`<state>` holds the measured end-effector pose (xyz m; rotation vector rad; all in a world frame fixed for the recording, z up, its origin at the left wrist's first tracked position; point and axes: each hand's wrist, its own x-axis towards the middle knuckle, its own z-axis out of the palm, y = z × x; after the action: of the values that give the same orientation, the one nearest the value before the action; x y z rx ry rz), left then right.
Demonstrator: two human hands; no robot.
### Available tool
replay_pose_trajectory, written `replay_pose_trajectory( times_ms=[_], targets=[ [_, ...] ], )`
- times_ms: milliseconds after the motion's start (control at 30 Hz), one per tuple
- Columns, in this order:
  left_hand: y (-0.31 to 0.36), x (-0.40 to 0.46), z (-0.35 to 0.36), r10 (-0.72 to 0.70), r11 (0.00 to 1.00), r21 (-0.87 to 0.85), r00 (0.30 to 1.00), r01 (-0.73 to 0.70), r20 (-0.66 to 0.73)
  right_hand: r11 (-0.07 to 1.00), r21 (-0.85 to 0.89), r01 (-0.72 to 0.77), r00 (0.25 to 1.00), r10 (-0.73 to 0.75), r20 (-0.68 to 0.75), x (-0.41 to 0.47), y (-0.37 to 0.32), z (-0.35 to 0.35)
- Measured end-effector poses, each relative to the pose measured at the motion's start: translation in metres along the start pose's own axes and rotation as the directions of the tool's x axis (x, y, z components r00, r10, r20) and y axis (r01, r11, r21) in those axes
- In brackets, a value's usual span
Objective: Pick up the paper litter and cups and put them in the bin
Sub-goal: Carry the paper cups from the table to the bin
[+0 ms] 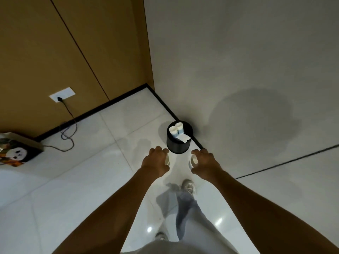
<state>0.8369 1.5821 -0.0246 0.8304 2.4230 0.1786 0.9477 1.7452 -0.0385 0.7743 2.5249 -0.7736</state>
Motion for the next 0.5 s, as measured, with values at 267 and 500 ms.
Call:
replay_pose_trajectory(
  times_ms=[267, 500],
  targets=[
    [0.019, 0.121, -0.059, -0.163, 0.975, -0.161, 0.986, 0.154, -0.046, 0.983, -0.171, 0.068, 0.995, -0.054, 0.081, 0.145, 0.005, -0.086],
    [-0.003, 0.191, -0.075, -0.267, 0.937, -0.232, 0.964, 0.262, 0.012, 0.934, -0.281, 0.222, 0.968, -0.175, 0.182, 0.245, -0.012, -0.111]
  ],
)
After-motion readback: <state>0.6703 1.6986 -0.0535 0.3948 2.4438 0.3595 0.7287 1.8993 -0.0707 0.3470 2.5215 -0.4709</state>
